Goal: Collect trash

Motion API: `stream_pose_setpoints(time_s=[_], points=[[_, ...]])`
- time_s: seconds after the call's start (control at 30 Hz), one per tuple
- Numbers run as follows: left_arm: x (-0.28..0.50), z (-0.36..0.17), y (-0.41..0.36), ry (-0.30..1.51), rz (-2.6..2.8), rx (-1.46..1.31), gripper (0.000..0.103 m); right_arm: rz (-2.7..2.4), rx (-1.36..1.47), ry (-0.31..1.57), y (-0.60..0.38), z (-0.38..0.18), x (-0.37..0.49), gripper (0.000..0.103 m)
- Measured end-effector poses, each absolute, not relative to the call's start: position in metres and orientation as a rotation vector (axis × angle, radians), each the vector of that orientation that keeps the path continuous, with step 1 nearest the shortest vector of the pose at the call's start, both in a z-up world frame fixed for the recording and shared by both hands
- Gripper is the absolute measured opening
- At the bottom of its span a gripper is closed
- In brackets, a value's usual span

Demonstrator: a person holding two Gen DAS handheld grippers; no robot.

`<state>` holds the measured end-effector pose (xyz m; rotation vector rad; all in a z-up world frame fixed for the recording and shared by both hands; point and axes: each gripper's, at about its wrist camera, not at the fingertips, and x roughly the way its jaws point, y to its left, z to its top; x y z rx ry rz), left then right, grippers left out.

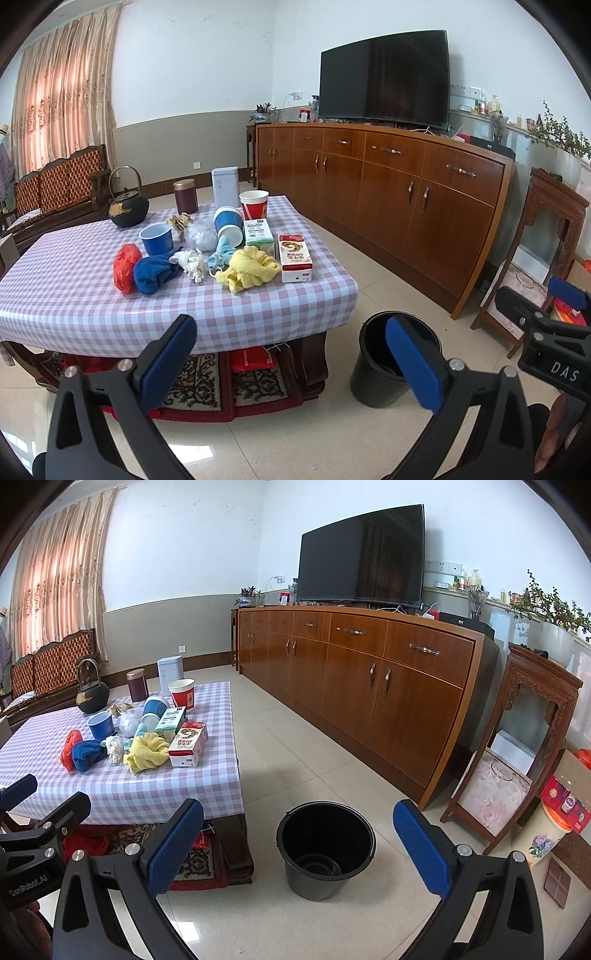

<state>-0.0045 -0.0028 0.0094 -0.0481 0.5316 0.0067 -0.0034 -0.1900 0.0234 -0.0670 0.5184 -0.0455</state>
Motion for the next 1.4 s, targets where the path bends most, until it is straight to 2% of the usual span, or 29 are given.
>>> stream_pose_setpoints(time_s=[1.4], points=[[-0.0044, 0.0064, -0.0015, 0.546, 0.001, -0.061, 0.103, -0.046, -0.068, 0.524, -0.1883, 0.0155, -0.0062, 0.103]])
